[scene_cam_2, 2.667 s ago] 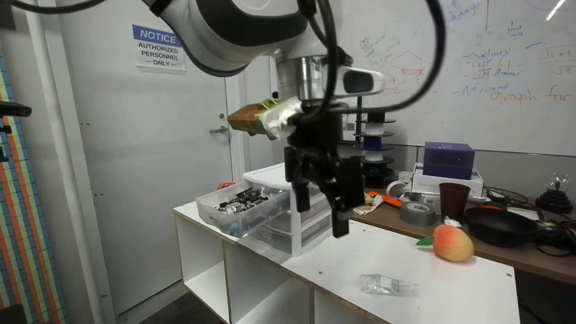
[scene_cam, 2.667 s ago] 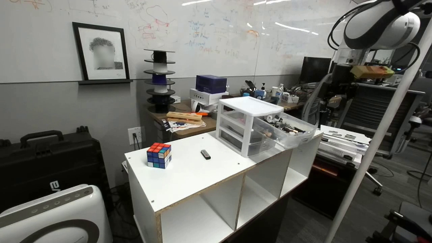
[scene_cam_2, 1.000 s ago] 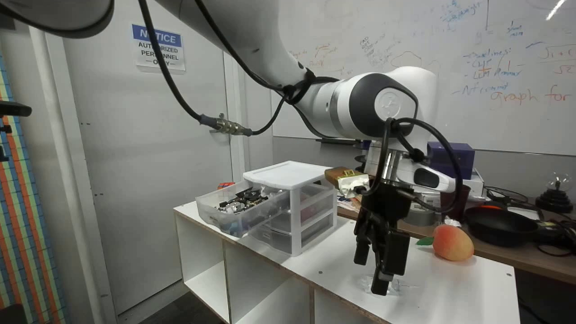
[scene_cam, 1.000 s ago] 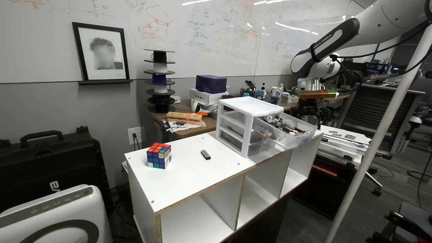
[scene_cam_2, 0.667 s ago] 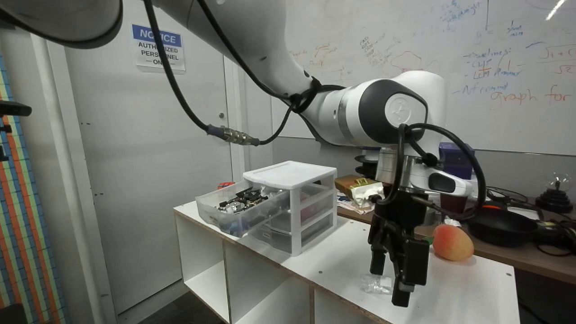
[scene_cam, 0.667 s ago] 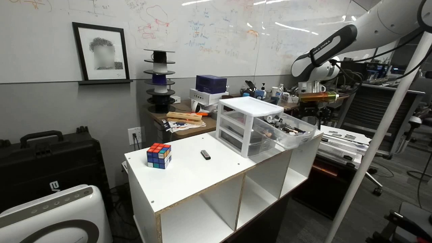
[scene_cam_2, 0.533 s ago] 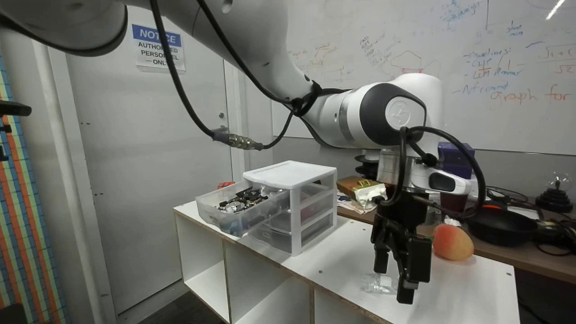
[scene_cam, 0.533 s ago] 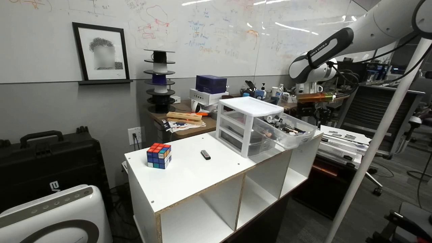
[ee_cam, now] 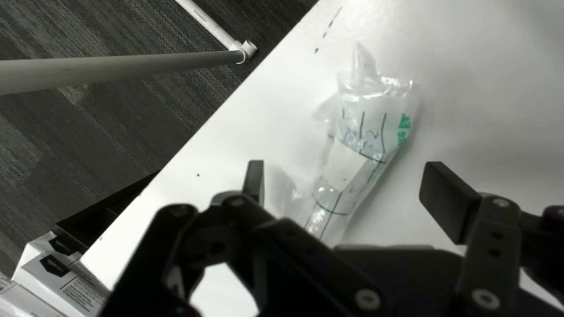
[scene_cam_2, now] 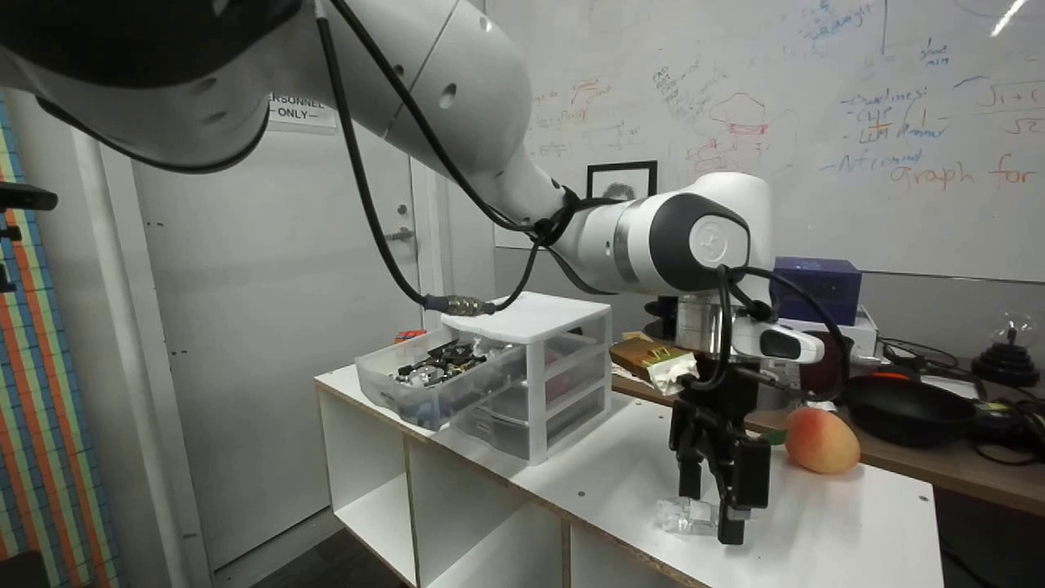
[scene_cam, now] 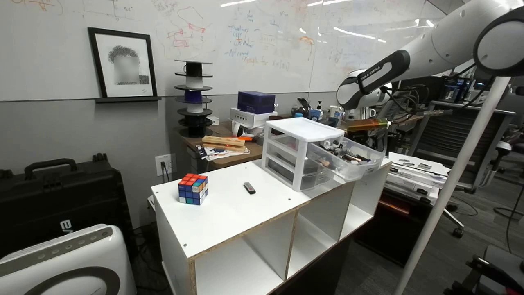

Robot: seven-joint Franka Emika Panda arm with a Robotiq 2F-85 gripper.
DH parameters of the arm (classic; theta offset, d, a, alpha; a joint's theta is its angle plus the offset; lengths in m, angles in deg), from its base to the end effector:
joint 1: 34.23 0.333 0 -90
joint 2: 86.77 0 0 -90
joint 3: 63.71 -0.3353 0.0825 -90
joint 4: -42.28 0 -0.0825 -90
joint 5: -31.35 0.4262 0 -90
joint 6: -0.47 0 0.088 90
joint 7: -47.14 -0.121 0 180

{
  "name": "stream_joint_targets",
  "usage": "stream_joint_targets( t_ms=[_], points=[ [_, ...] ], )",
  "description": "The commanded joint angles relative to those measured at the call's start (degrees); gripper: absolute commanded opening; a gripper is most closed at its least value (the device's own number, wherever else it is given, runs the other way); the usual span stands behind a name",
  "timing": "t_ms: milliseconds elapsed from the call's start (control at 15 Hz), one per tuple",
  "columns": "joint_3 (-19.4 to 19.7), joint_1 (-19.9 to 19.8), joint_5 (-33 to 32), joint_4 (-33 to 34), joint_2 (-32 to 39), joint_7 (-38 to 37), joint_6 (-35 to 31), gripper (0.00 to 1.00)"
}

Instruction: Put the objects in the drawer and close the drawer

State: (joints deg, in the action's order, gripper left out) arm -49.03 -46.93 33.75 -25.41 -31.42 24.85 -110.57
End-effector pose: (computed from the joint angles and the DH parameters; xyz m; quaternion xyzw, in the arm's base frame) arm 0.7242 -0.3137 0.1712 0.9139 -0.3852 -0.0944 0.0866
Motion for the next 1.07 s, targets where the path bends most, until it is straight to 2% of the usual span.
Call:
stream_joint_targets(
  t_ms=[0,467,600,667,800,1000],
  points=[
    [-0.3,-0.8,-1.0,4.9,3.0,0.2,3.8,0.58],
    [0.8,1.2,-0.6,0.7,-1.9,-1.1,4.0,0.02],
    [0.1,1.5,0.3,-2.0,-5.1,-0.5,3.5,0.0],
    [-0.2,1.7,0.6,-3.5,-6.9,-0.1,3.2,0.03],
    [-0.2,3.3,0.3,-9.3,-13.2,0.3,1.1,0.03],
    [0.1,5.6,-2.8,-16.0,-20.9,0.1,-2.9,0.03]
  ],
)
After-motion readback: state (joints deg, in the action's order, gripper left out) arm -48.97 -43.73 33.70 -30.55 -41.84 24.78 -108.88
